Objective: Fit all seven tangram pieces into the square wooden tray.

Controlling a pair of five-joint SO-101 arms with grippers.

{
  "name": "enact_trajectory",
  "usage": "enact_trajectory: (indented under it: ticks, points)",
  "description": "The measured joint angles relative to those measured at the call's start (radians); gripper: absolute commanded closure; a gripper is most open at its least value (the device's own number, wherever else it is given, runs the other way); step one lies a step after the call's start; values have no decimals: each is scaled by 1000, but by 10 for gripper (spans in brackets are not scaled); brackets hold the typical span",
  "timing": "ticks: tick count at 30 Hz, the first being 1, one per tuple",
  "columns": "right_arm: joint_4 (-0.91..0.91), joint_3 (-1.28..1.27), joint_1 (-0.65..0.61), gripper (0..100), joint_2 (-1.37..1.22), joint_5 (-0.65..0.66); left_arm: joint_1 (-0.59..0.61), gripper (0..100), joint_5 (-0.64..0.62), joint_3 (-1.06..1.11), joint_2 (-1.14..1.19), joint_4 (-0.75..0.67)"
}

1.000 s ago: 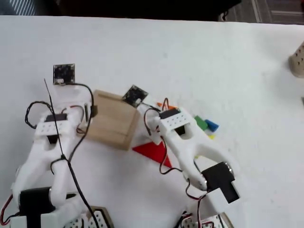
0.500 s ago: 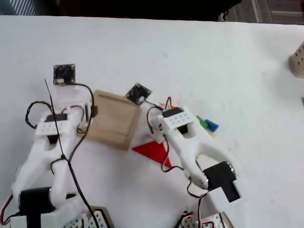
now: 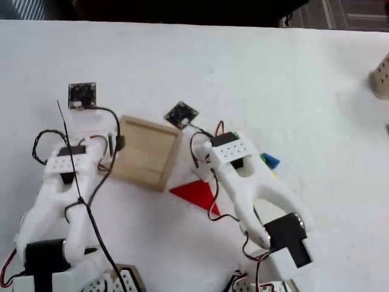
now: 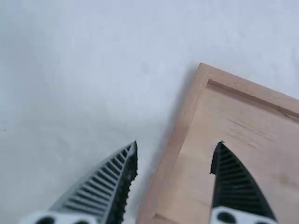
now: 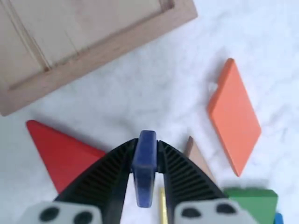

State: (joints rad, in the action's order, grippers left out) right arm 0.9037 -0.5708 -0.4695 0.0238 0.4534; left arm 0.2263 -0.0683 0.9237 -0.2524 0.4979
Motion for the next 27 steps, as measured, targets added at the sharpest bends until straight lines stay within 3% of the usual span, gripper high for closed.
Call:
enact_trajectory:
  ticks: [7, 14, 22, 27]
  points:
    - [126, 176, -146, 975, 14, -123, 6, 736, 0, 0, 0, 0]
    - [35, 262, -270, 968, -121, -241, 37, 736, 0, 0, 0, 0]
    - [-89, 293, -281, 675, -227, -275, 52, 736, 0, 0, 0, 0]
    - [-31, 345, -276, 648, -226, -276, 52, 736, 0, 0, 0, 0]
